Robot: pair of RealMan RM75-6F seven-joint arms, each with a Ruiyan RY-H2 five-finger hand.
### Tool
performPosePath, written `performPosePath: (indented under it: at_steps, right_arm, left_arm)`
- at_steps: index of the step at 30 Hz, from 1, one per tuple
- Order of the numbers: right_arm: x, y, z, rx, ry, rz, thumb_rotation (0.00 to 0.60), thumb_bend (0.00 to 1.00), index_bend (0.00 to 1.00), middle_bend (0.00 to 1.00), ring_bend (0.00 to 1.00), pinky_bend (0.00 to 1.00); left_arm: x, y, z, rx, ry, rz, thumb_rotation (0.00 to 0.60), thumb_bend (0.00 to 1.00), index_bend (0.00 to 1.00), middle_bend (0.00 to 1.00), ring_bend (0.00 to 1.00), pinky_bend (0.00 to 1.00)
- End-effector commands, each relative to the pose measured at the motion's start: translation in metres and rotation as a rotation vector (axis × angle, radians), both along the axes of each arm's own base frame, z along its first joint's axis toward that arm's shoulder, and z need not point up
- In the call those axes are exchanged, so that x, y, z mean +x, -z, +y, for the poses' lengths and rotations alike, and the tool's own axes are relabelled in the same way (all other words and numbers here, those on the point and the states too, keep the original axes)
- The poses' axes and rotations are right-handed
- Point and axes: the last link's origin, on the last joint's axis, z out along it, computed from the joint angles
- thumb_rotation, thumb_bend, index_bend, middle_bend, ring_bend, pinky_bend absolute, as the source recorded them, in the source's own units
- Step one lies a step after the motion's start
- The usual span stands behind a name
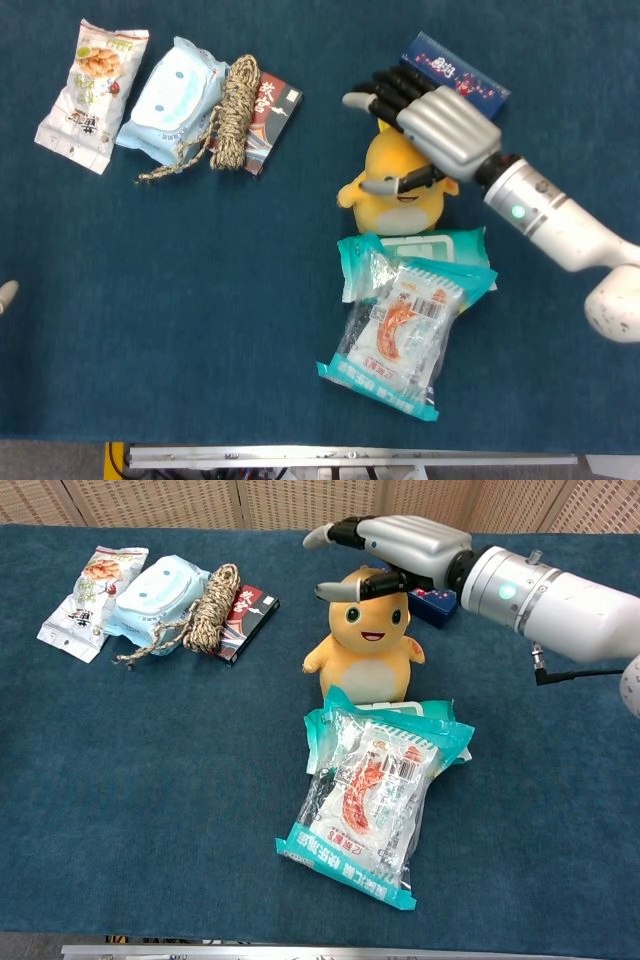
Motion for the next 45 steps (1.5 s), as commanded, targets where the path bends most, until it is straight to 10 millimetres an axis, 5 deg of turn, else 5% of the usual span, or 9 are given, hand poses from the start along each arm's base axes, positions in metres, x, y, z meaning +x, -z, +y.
performPosePath:
  at_steps: [1, 20, 37, 45]
  right_arm:
    - [0.004, 0.002, 0.006, 0.014, -0.025, 0.0, 0.06, 0.0, 0.13, 0.11, 0.0, 0.0]
    - [-0.002, 0.025, 0.002, 0.037, -0.013, 0.068, 0.059, 0.0, 0.13, 0.11, 0.0, 0.0]
    - [-0.022, 0.016, -0.021, -0.024, 0.079, 0.072, 0.062, 0.0, 0.12, 0.11, 0.0, 0.0]
    - [-0.027, -0.003, -0.028, -0.069, 0.107, 0.039, 0.062, 0.0, 0.12, 0.11, 0.0, 0.0]
  left_arm:
    - [-0.001, 0.0, 0.0, 0.0, -0.003, 0.0, 0.6, 0.0, 0.19, 0.12, 0.09, 0.0]
    - [-0.004, -0.001, -0.001, 0.003, -0.008, 0.003, 0.6, 0.0, 0.19, 0.12, 0.09, 0.0]
    - [-0.002, 0.0, 0.0, 0.001, -0.005, 0.003, 0.6, 0.0, 0.19, 0.12, 0.09, 0.0]
    - [-0.002, 0.0, 0.0, 0.004, -0.005, 0.001, 0.6, 0.0, 0.19, 0.12, 0.09, 0.0]
